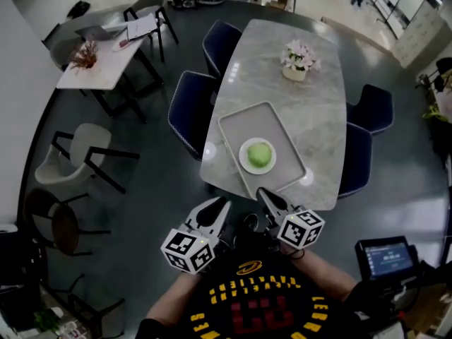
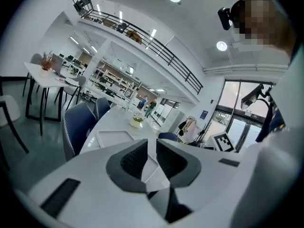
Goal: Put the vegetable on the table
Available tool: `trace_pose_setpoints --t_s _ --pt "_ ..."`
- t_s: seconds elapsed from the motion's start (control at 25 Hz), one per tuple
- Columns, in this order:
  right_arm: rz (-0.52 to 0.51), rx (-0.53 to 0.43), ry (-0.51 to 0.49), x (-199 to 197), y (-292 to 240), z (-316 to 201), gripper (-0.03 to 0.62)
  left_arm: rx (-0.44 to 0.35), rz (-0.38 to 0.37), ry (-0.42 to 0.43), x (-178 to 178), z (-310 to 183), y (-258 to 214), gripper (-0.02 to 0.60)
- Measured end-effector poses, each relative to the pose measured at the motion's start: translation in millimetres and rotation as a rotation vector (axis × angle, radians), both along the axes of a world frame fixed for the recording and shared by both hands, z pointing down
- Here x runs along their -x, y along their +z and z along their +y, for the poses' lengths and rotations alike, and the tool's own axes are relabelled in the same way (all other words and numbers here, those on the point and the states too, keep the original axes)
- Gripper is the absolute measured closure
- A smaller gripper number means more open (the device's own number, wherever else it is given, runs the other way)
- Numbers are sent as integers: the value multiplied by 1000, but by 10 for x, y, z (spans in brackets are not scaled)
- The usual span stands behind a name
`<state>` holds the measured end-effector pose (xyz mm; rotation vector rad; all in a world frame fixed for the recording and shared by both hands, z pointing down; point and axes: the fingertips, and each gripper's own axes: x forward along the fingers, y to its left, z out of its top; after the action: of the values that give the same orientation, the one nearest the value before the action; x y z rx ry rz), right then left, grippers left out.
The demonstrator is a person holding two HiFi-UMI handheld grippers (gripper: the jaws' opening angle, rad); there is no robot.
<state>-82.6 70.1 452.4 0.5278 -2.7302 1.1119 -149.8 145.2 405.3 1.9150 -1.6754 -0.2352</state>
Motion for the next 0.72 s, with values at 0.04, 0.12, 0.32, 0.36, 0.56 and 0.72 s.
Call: trace_pose_setpoints --t_s 0.04,0.12,0.32,0.36,0.56,0.72 --pt "-16 24 18 6 6 -173 589 0 -14 -4 44 -144 -35 523" --pt "-30 48 51 -18 48 -528 589 0 -31 -10 103 -460 -68 523" --pt "-6 62 107 -163 265 -982 589 33 -43 19 170 -924 111 523" --pt "8 66 117 -213 332 -1038 589 46 -41 33 184 -997 173 523" --pt "93 110 199 -591 722 -1248 588 111 -37 105 297 -1360 424 523" --pt "115 161 268 -735 948 -1356 588 149 5 188 486 -1727 641 523"
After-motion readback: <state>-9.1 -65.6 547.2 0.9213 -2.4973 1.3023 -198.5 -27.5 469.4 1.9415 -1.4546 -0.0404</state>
